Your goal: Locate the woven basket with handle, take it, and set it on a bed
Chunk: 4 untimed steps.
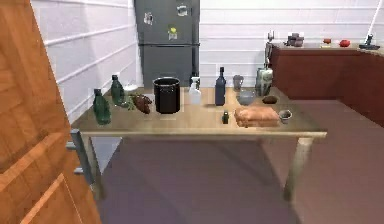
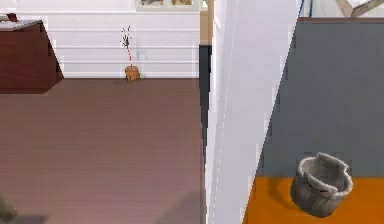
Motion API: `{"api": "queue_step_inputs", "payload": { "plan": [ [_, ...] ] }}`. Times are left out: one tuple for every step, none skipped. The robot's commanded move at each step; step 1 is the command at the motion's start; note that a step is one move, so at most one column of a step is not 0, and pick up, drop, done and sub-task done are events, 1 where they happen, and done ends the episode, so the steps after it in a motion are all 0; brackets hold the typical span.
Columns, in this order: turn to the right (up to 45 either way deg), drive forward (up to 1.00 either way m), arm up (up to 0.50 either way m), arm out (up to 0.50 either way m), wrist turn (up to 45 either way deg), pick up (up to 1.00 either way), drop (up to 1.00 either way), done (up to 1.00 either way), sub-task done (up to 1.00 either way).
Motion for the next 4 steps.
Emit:
{"api": "queue_step_inputs", "payload": {
  "plan": [
    [0.0, 0.30, 0.00, 0.00, 0.0, 0.00, 0.00, 0.00, 0.00],
    [45.0, 0.00, 0.00, 0.00, 0.0, 0.00, 0.00, 0.00, 0.00],
    [45.0, 0.00, 0.00, 0.00, 0.0, 0.00, 0.00, 0.00, 0.00],
    [3.0, 0.00, 0.00, 0.00, 0.0, 0.00, 0.00, 0.00, 0.00]
  ]
}}
